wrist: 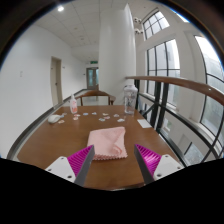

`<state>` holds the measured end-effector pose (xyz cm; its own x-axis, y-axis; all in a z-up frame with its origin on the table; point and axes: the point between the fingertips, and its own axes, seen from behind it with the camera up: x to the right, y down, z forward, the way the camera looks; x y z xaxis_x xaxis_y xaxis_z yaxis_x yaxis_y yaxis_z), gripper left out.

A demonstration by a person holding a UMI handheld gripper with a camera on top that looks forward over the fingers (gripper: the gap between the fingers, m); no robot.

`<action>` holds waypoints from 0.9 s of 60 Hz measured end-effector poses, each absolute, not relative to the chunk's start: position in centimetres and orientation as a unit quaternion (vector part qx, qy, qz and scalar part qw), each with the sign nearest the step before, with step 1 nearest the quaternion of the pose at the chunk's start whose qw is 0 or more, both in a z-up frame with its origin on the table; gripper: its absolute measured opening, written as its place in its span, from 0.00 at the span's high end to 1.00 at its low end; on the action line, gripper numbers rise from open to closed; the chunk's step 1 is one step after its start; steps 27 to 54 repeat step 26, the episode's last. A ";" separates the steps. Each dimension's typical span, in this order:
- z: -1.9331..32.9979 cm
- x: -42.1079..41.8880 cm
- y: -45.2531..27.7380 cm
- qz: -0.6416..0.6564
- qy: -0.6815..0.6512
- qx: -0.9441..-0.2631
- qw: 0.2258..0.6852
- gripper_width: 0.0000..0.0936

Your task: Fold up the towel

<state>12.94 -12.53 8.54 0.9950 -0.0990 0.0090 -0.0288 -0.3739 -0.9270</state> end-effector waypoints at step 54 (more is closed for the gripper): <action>11.0 9.9 -18.8 -0.038 0.008 -0.804 0.593 0.10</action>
